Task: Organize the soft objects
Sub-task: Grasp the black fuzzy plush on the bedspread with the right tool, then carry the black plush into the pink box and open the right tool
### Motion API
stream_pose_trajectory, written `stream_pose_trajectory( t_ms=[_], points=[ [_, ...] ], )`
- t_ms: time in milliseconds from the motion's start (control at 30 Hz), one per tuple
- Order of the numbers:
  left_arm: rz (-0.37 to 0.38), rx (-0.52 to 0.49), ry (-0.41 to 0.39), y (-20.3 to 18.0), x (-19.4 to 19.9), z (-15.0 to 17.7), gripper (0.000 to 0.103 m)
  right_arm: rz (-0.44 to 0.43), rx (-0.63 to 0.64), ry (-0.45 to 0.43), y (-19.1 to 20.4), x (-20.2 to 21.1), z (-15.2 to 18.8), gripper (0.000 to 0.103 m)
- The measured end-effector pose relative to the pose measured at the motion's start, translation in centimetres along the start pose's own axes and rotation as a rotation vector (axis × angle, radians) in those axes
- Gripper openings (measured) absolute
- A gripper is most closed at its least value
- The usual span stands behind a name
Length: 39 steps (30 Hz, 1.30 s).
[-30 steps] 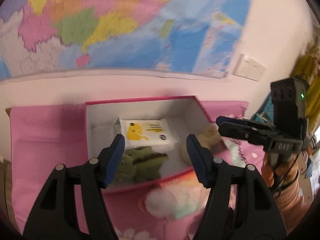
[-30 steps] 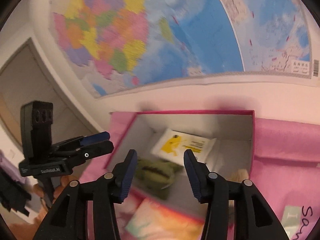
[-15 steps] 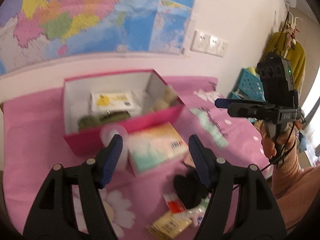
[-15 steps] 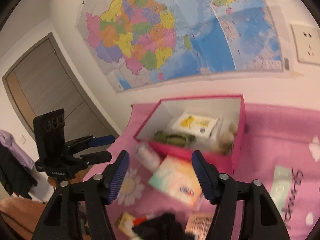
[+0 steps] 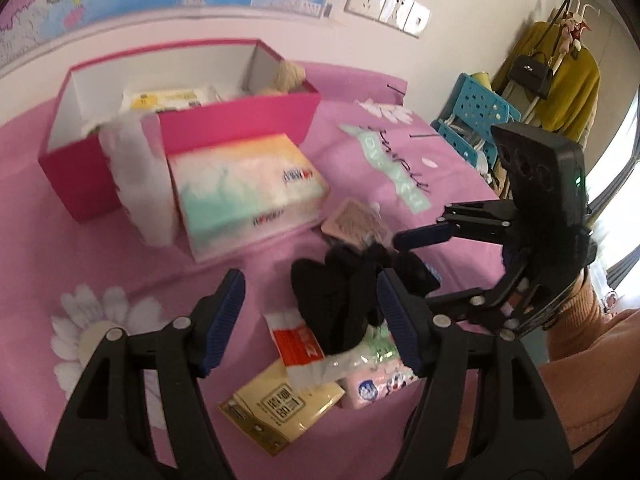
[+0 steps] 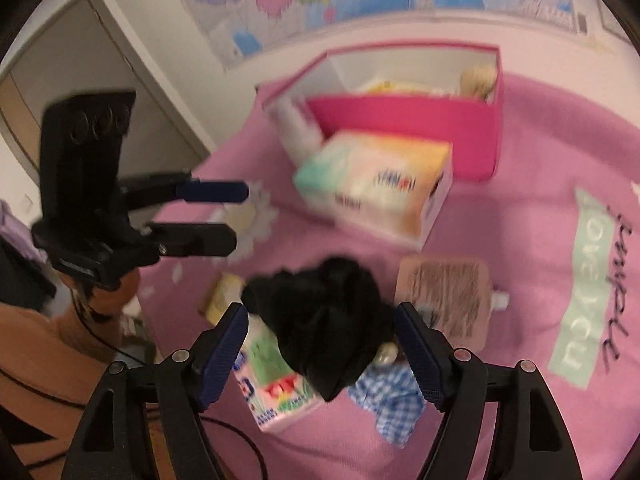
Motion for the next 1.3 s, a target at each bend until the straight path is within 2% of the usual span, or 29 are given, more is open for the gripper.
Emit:
stream_pose_trajectory(
  t_ms=[67,167,233,300,333,433,500,633,800,833,900,1067,1300],
  points=[
    [0.011,0.018,0.005,0.1,-0.3,0.5,0.07,0.034,0.019,0.008,0.2,-0.9,0.4,0.077],
    [0.014,0.042,0.015,0.4,-0.7,1.3,0.07,0.029,0.022,-0.015,0.3,-1.4,0.5,0.076],
    [0.023,0.052,0.021,0.6,-0.8,1.7,0.07,0.037,0.026,-0.029,0.2,-1.6,0.4,0.065],
    [0.035,0.062,0.025,0.7,-0.9,1.9,0.07,0.039,0.027,-0.032,0.0,-1.7,0.4,0.048],
    [0.041,0.064,0.028,0.6,-1.0,2.0,0.07,0.042,0.02,-0.033,-0.2,-1.8,0.5,0.046],
    [0.059,0.053,0.048,0.4,-1.5,2.2,0.07,0.033,0.002,-0.041,-0.6,-1.9,0.4,0.028],
    [0.061,0.039,0.063,0.2,-2.0,2.3,0.07,0.017,-0.027,-0.049,-1.0,-1.8,0.3,0.022],
    [0.063,0.027,0.089,-0.1,-3.3,2.0,0.07,-0.013,-0.066,-0.084,-1.3,-0.9,-0.3,0.02],
    [0.087,0.002,0.05,-0.9,-2.9,0.7,0.069,-0.053,-0.083,-0.12,-1.2,0.6,-1.2,0.019],
    [0.091,-0.007,0.039,-1.2,-2.7,0.5,0.068,-0.057,-0.086,-0.127,-1.2,0.9,-1.4,0.019],
    [0.105,-0.021,0.029,-1.6,-2.4,-0.1,0.057,-0.069,-0.088,-0.145,-1.2,1.6,-1.7,0.019],
    [0.081,-0.065,-0.002,-2.4,-1.4,-1.7,0.045,-0.083,-0.085,-0.188,-1.0,2.9,-3.0,0.019],
    [0.066,-0.096,-0.063,-2.5,0.9,-4.8,0.045,-0.084,-0.055,-0.262,-1.2,5.1,-6.2,0.019]
  ],
)
Point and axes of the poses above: each gripper's, at about its wrist camera, not at the fingertips, and x roughly against the way its jaws point, y to its left, z to its underside, the point moved 4 cm from there along -x, roughly the way its jaws point, and after that the axes turned 14 degrees about z, right-handed, at the moved point
